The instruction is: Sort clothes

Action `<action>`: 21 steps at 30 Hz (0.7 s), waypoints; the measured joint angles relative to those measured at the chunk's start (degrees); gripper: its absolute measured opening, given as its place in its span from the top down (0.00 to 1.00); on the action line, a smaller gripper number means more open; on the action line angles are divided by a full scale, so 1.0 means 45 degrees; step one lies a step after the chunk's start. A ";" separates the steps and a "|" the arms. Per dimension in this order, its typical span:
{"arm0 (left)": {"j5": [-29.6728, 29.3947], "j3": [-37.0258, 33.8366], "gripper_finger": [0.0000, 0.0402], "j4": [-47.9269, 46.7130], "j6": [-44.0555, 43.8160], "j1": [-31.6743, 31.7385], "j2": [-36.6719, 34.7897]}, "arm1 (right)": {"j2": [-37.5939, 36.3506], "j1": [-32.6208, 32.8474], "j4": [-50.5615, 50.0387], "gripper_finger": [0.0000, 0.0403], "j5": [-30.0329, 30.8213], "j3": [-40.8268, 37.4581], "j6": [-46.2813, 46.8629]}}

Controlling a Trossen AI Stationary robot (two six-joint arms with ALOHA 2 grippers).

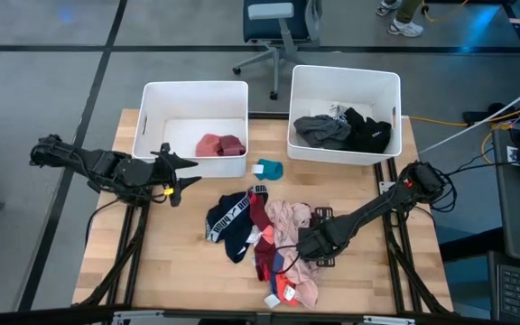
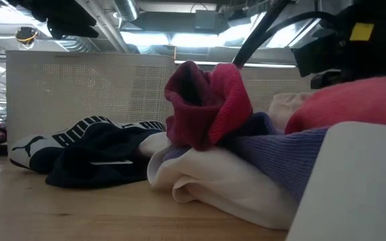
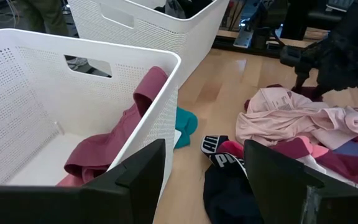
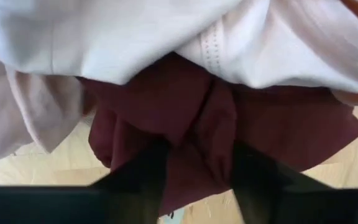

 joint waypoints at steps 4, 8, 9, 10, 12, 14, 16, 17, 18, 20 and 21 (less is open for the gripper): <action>0.0000 0.0000 0.48 0.0000 0.0000 0.0000 0.0000 | 0.0000 0.0001 -0.0068 0.80 0.0093 0.0003 -0.0290; 0.0000 0.0000 0.48 0.0005 0.0000 0.0000 0.0000 | 0.0000 0.0013 -0.0960 0.97 0.0108 0.0423 -0.0643; 0.0000 0.0000 0.48 0.0004 0.0000 0.0000 0.0000 | 0.0000 0.0011 -0.1167 0.97 0.0107 0.0588 -0.0651; 0.0000 0.0000 0.48 0.0003 0.0000 0.0000 0.0000 | 0.0000 0.0010 -0.1425 0.96 0.0107 0.0805 -0.0651; 0.0000 0.0000 0.48 0.0005 0.0000 0.0000 0.0000 | 0.0000 0.0010 -0.2009 0.94 0.0112 0.1333 -0.0658; 0.0000 0.0000 0.48 0.0005 0.0000 0.0000 0.0000 | 0.0000 0.0010 -0.2480 0.94 0.0158 0.1903 -0.0747; 0.0000 0.0000 0.48 0.0005 0.0000 0.0000 0.0000 | 0.0000 0.0010 -0.2925 0.97 0.0337 0.2492 -0.0976; 0.0000 0.0000 0.48 0.0005 0.0000 0.0000 0.0000 | 0.0000 0.0010 -0.3180 0.98 0.0463 0.2806 -0.1076; 0.0000 0.0002 0.48 0.0005 0.0000 0.0000 0.0000 | 0.0000 0.0010 -0.3448 0.99 0.0635 0.3108 -0.1255; 0.0000 0.0005 0.48 0.0005 0.0000 0.0000 0.0000 | 0.0000 0.0010 -0.4012 0.98 0.1018 0.3713 -0.1340; 0.0001 0.0005 0.48 0.0005 0.0000 0.0000 0.0000 | 0.0000 0.0010 -0.4307 0.97 0.1202 0.4025 -0.1366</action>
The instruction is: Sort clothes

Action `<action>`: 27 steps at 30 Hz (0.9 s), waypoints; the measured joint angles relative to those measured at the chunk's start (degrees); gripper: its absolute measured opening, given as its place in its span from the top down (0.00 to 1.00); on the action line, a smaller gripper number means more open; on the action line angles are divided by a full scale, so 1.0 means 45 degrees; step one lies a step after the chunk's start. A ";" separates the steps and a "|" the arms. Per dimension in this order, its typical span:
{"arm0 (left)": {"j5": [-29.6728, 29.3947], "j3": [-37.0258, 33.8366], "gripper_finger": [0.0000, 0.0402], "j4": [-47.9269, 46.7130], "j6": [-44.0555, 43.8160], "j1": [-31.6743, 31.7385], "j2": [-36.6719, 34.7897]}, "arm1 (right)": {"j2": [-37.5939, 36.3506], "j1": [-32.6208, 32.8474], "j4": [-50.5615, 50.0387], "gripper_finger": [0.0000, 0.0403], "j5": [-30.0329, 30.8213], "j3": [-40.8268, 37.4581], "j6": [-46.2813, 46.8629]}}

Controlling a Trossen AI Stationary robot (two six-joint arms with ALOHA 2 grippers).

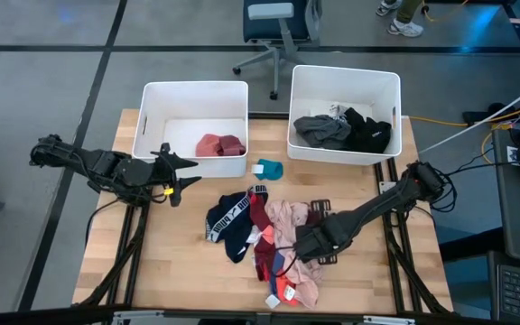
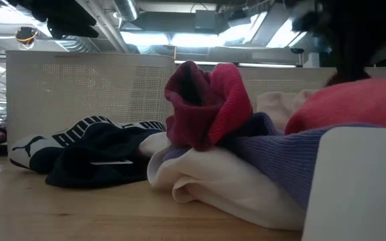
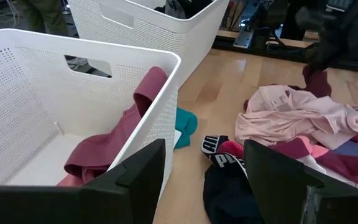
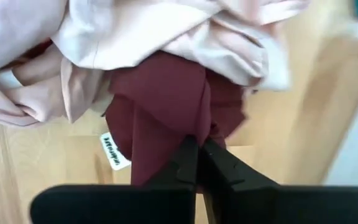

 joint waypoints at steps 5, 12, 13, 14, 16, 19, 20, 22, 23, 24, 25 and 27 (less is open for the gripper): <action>-0.0001 0.0000 0.48 0.0004 0.0004 0.0000 0.0000 | 0.0000 -0.0010 -0.1263 0.99 0.1320 0.1594 -0.0664; 0.0002 0.0000 0.48 0.0000 0.0002 0.0000 0.0000 | 0.0000 -0.0248 -0.1828 0.98 0.3614 0.3920 -0.1797; -0.0001 0.0000 0.48 0.0005 0.0002 0.0000 0.0000 | 0.0000 -0.0298 -0.1839 0.98 0.3926 0.4218 -0.2013; 0.0004 0.0000 0.48 0.0005 0.0005 0.0000 0.0000 | 0.0000 -0.0410 -0.1833 0.99 0.4274 0.4512 -0.2287; 0.0001 0.0000 0.48 0.0005 0.0005 0.0003 0.0000 | 0.0000 -0.0618 -0.1786 0.99 0.5029 0.5060 -0.2742; 0.0000 0.0000 0.48 0.0005 0.0005 0.0002 0.0000 | 0.0000 -0.1062 -0.1712 0.99 0.6134 0.5828 -0.3455; 0.0004 0.0000 0.48 0.0005 0.0005 0.0000 0.0000 | 0.0000 -0.1240 -0.1657 0.98 0.6530 0.6075 -0.3692; 0.0004 0.0000 0.48 0.0003 0.0005 0.0004 0.0000 | 0.0000 -0.1649 -0.1460 0.98 0.7149 0.6538 -0.4233; 0.0003 0.0000 0.48 0.0005 0.0007 0.0000 0.0000 | 0.0000 -0.1852 -0.1316 0.98 0.7385 0.6747 -0.4531; 0.0002 0.0000 0.48 0.0005 0.0041 0.0005 0.0000 | 0.0000 -0.2062 -0.1137 0.98 0.7573 0.6948 -0.4839; 0.0004 0.0000 0.48 0.0005 0.0059 0.0000 0.0000 | 0.0000 -0.2278 -0.0851 0.98 0.7738 0.7153 -0.5178; 0.0004 0.0000 0.48 0.0005 0.0063 0.0000 0.0000 | 0.0000 -0.2737 -0.0143 0.98 0.7828 0.7467 -0.6034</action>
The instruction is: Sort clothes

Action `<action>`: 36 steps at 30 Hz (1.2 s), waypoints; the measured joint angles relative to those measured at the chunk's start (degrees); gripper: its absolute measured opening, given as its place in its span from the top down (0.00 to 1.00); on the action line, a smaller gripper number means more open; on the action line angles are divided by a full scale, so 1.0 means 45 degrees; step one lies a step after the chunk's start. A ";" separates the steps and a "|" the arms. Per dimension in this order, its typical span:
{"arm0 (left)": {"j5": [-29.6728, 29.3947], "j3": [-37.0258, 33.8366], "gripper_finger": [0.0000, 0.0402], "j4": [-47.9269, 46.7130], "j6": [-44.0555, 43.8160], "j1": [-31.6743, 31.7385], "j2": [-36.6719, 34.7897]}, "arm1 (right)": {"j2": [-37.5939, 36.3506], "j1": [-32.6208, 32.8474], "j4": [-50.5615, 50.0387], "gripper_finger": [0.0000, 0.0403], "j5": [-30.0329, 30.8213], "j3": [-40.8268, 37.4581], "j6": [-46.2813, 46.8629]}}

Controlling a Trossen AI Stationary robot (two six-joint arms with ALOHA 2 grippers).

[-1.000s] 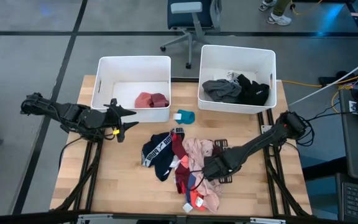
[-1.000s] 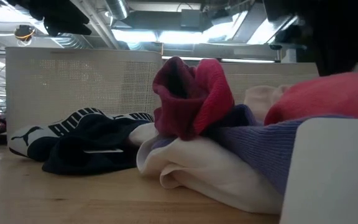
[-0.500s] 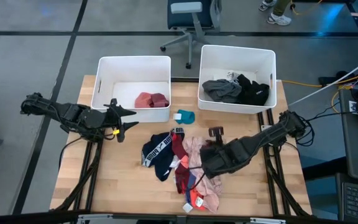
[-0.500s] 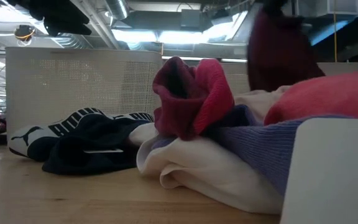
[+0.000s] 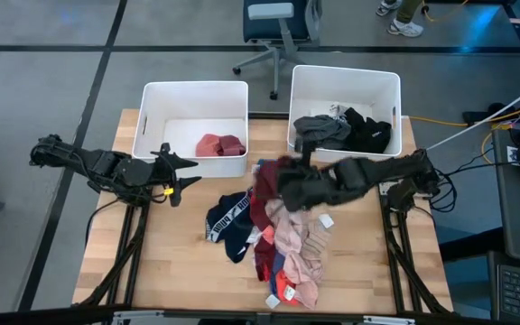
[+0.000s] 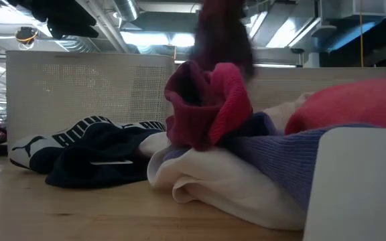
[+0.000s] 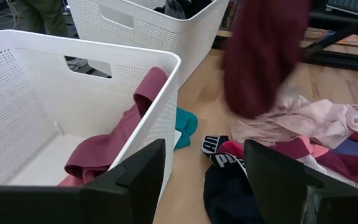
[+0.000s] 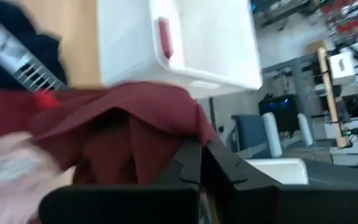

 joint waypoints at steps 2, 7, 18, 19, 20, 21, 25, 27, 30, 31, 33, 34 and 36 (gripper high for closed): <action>-0.0005 0.0000 0.48 0.0000 0.0005 0.0004 0.0000 | 0.0000 -0.0439 0.0912 0.98 -0.0009 0.0191 -0.0907; -0.0005 0.0000 0.48 0.0000 0.0034 0.0000 0.0000 | 0.0000 -0.1529 0.3886 0.98 -0.0322 0.0392 -0.3446; -0.0001 0.0004 0.48 0.0000 0.0035 0.0000 0.0000 | 0.0000 -0.3861 1.1408 0.97 -0.3873 0.0397 -0.7236; -0.0001 0.0000 0.48 0.0000 0.0039 0.0000 0.0000 | 0.0000 -0.4121 1.1831 0.97 -0.4386 0.0397 -0.7225; -0.0005 0.0005 0.48 0.0000 0.0034 0.0000 0.0000 | 0.0000 -0.4362 1.2230 0.97 -0.4840 0.0397 -0.7180; -0.0005 0.0000 0.48 0.0000 0.0034 0.0000 0.0000 | 0.0015 -0.4609 1.2623 0.97 -0.5283 0.0392 -0.7065; -0.0005 0.0004 0.48 -0.0005 0.0039 0.0000 -0.0002 | 0.0351 -0.5587 1.3846 0.97 -0.6381 0.0399 -0.6271; -0.0004 0.0005 0.48 -0.0002 0.0048 0.0000 0.0000 | 0.0645 -0.6059 1.4121 0.97 -0.6601 0.0405 -0.5837; -0.0005 0.0010 0.48 -0.0010 0.0087 0.0000 -0.0005 | 0.1223 -0.6630 1.3922 0.97 -0.6601 0.0397 -0.5046; -0.0005 0.0010 0.48 -0.0024 0.0087 0.0003 -0.0005 | 0.1429 -0.6788 1.3754 0.97 -0.6601 0.0397 -0.4738; -0.0005 0.0010 0.48 -0.0005 0.0102 0.0005 -0.0005 | 0.1851 -0.7026 1.3413 0.97 -0.6596 0.0397 -0.4024; -0.0005 0.0010 0.48 -0.0014 0.0147 0.0005 -0.0005 | 0.2045 -0.7123 1.3099 0.97 -0.6596 0.0397 -0.3637; -0.0005 0.0010 0.48 -0.0010 0.0158 0.0003 -0.0005 | 0.2441 -0.7228 1.2666 0.97 -0.6601 0.0382 -0.3250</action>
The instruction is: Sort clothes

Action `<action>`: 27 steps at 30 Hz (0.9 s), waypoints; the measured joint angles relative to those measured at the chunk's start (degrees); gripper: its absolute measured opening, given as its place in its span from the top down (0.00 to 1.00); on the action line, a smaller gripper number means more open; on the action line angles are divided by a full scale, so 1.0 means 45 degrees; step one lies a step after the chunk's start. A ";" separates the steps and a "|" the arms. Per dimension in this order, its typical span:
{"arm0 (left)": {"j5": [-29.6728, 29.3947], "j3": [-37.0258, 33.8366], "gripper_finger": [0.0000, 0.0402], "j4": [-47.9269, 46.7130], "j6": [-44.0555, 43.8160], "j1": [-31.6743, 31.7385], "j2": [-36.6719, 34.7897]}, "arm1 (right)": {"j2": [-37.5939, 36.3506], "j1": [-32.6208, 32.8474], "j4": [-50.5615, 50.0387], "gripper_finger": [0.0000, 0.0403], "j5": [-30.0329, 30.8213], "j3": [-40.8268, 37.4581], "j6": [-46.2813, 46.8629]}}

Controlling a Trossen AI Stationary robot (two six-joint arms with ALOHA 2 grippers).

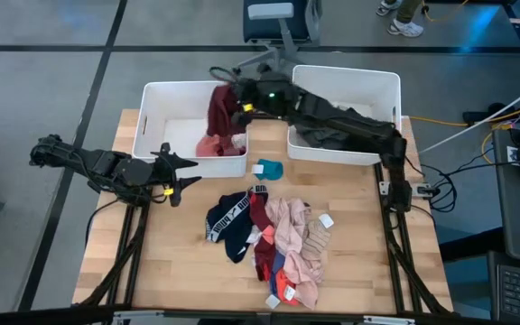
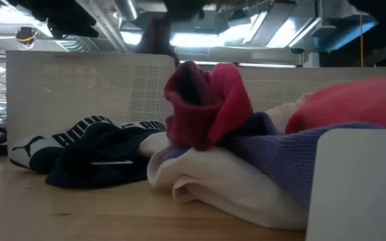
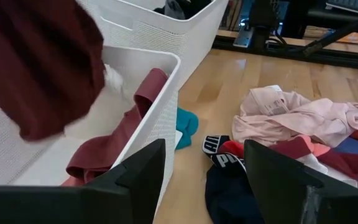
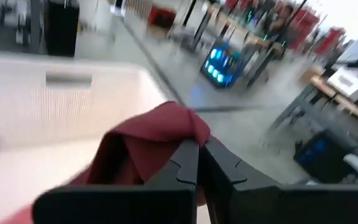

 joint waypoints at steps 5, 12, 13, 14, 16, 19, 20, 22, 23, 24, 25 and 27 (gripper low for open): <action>0.0000 0.0000 0.48 0.0000 -0.0007 0.0002 0.0000 | 0.0518 0.0014 -0.0766 0.95 0.0004 -0.0005 0.0006; 0.0000 0.0000 0.48 0.0010 -0.0075 0.0002 0.0000 | 0.0526 0.0211 -0.1170 0.69 -0.0238 -0.0005 0.0299; 0.0000 0.0000 0.48 0.0009 -0.0082 0.0002 0.0000 | 0.0515 0.0255 -0.1165 0.64 -0.0266 -0.0005 0.0363; 0.0000 0.0000 0.48 0.0005 -0.0124 0.0002 0.0000 | 0.0504 0.0327 -0.1160 0.59 -0.0245 -0.0005 0.0369; 0.0000 0.0000 0.48 0.0005 -0.0124 0.0002 0.0000 | 0.0483 0.0510 -0.1175 0.49 0.0097 0.0026 0.0300; 0.0000 0.0000 0.48 0.0000 -0.0140 0.0002 0.0000 | 0.0483 0.0815 -0.2083 0.38 0.1053 0.0522 -0.0063; 0.0000 0.0000 0.48 0.0004 -0.0172 0.0002 0.0000 | 0.0480 0.0957 -0.2333 0.35 0.1301 0.0710 -0.0337; 0.0000 0.0000 0.48 -0.0005 -0.0172 0.0002 0.0002 | 0.0456 0.1271 -0.3417 0.31 0.1661 0.1211 -0.0763; 0.0000 0.0000 0.48 -0.0005 -0.0168 0.0002 0.0000 | 0.0449 0.1459 -0.4139 0.30 0.1723 0.1504 -0.0818; 0.0000 0.0000 0.48 -0.0005 -0.0172 -0.0002 0.0000 | 0.0440 0.1689 -0.4798 0.28 0.1706 0.1786 -0.0786; 0.0000 0.0000 0.48 -0.0005 -0.0180 -0.0003 0.0000 | 0.0427 0.1957 -0.5520 0.28 0.1664 0.2083 -0.0609; 0.0000 0.0000 0.48 -0.0010 -0.0205 -0.0003 0.0002 | 0.0379 0.2506 -0.7204 0.27 0.1526 0.2695 -0.0191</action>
